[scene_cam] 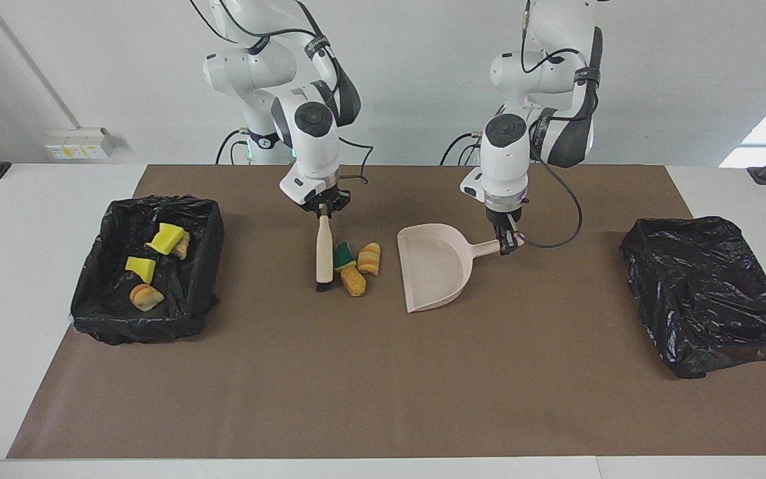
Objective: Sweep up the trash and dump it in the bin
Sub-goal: 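Brush the remaining pieces into the dustpan with the right gripper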
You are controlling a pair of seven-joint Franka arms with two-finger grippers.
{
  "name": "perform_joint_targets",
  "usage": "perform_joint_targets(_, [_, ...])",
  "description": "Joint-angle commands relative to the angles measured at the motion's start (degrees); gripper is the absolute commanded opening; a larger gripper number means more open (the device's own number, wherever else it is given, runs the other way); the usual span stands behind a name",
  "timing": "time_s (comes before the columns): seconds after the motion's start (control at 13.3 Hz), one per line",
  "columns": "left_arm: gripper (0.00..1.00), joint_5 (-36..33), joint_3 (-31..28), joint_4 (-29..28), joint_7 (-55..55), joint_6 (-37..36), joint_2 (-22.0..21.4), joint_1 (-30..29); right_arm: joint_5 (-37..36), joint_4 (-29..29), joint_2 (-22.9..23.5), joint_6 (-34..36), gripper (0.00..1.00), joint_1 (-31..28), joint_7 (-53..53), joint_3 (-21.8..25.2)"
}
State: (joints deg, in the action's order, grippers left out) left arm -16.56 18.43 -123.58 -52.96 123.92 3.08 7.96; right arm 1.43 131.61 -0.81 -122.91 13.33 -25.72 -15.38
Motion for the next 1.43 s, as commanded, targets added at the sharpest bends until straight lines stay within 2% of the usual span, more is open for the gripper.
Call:
perform_joint_targets(0.0, [0.00,-0.66,-0.06,-0.87,1.02,0.36,-0.61,-0.23,1.65,-6.33,7.20,-0.92,0.00,3.79,-5.36,0.00])
perform_joint_targets(0.3, [0.00,-0.66,-0.06,-0.87,1.02,0.36,-0.61,-0.23,2.61,-16.97,15.30,-0.93,0.00,8.64,-12.60,-0.43])
perform_joint_targets(0.53, [0.00,-0.58,-0.06,-0.87,1.02,0.45,-0.61,-0.23,13.22,-21.29,17.15,-0.93,0.00,9.43,-7.97,-1.40])
perform_joint_targets(0.75, [0.00,-0.58,-0.06,-0.87,0.50,0.54,-0.53,-1.45,17.03,-23.50,16.29,0.56,0.00,9.96,-6.19,-1.75])
perform_joint_targets(0.98, [0.00,-0.49,0.03,-0.87,-0.99,0.71,0.00,-3.12,17.65,-23.50,12.25,5.29,0.00,9.53,-4.52,-2.55])
perform_joint_targets(1.13, [0.00,2.57,0.03,-0.52,-4.41,1.85,0.70,-4.79,17.56,-23.42,9.96,9.96,0.00,9.26,-4.69,-2.20])
perform_joint_targets(1.36, [0.00,5.84,-0.06,0.18,-8.82,2.47,1.41,-6.29,16.94,-23.50,8.90,11.29,0.00,9.44,-5.74,-2.11])
